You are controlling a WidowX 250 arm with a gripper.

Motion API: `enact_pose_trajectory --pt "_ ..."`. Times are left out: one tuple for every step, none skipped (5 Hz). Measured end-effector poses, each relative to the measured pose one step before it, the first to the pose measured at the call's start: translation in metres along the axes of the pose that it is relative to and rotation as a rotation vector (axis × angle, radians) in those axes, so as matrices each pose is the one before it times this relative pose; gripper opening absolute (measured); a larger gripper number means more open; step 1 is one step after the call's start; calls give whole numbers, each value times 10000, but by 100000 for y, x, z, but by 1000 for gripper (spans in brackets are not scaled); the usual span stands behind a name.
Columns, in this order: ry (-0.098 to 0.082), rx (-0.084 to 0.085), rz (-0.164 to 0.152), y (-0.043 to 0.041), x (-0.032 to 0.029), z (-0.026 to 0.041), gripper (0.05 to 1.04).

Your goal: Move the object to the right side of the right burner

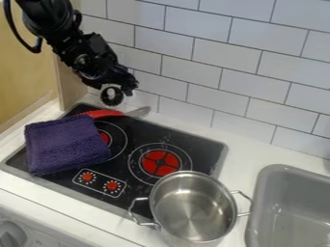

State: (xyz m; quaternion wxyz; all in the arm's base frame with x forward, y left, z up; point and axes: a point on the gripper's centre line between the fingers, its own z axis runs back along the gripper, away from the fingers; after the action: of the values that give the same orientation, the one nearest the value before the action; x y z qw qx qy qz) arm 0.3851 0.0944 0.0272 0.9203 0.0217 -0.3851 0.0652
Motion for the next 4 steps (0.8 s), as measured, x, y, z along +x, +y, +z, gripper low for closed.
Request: enact_pose_trajectory --pt "15 123 86 194 -24 1 937" --pt "337 -25 -380 -325 -792 -356 624" --pt "-34 47 185 31 32 -38 317" --pt "63 -25 -184 5 -132 -30 190"
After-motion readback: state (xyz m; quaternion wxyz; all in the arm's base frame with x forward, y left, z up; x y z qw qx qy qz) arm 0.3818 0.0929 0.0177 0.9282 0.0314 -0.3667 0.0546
